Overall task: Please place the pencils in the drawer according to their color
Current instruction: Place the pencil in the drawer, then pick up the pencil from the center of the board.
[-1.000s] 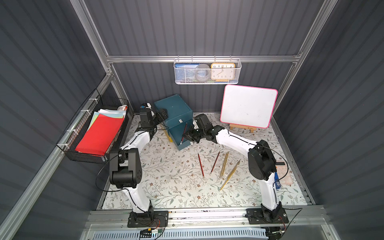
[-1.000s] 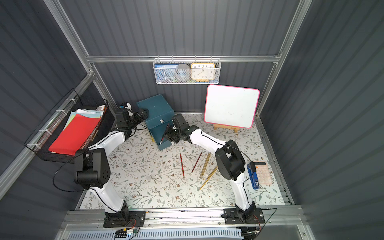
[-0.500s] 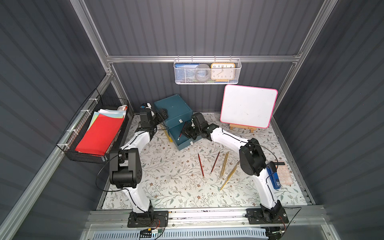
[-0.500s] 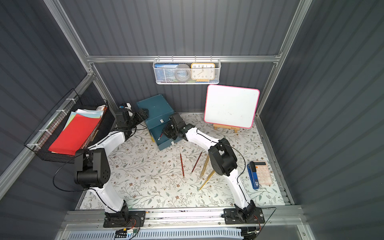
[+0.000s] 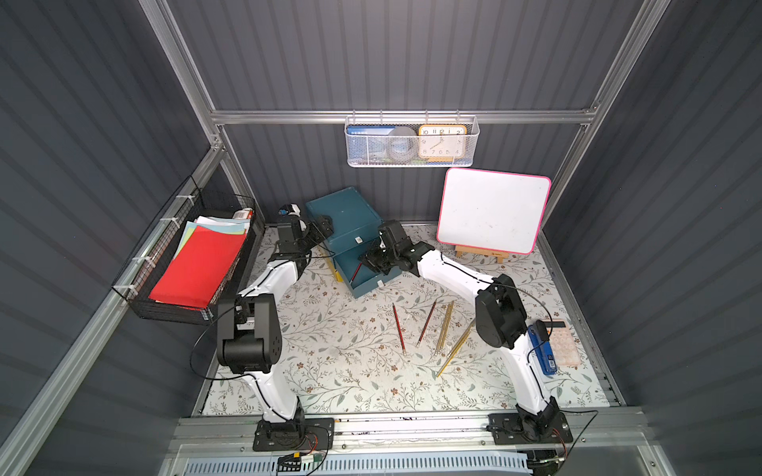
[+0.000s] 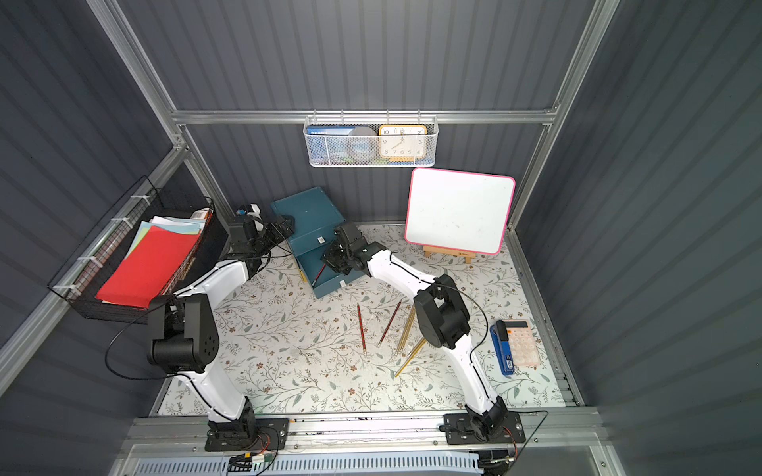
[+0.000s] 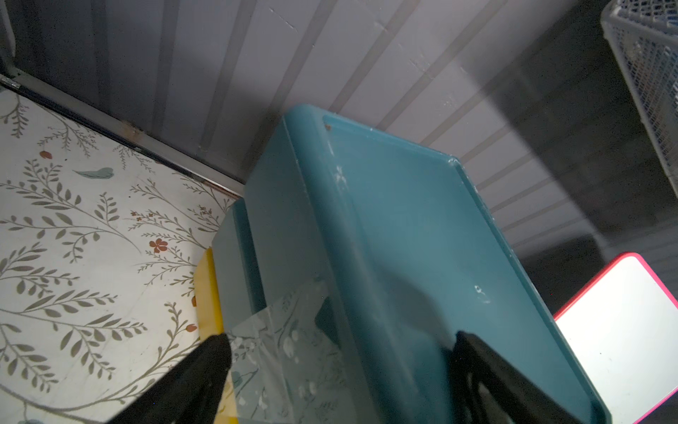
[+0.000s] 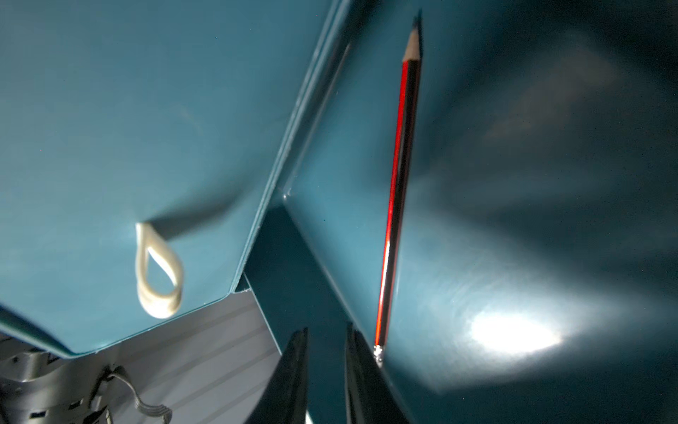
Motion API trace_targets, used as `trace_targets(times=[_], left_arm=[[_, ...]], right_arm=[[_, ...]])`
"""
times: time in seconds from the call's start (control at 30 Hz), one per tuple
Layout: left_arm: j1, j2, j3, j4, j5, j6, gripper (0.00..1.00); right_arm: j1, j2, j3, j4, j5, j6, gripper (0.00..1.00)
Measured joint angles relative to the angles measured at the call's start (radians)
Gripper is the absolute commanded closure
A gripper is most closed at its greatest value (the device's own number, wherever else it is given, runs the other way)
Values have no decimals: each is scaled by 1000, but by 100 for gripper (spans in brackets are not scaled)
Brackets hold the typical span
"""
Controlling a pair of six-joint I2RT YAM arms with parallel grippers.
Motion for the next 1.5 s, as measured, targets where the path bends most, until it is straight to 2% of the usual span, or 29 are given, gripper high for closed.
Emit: trace_targets(times=[0.37,0.57,0.87,1.27,1.5], left_arm=[[0,0,0,0,0,-2,0],[0,0,-2,3,0,-6,0],[0,0,-6,10,2,-17,0],[0,0,-10,16,4,-21,0],[0,0,-11,17,5,-21,0]], right_arm=[[3,-19,1,-30,-14,-37,76],[14,-135,-29,-46,-27,-87,74],[37,-360,-226,-42,-15,-183,61],[65,-554,-551,-147,97,-371,60],[85,-549,-657,-215,176,-444,60]])
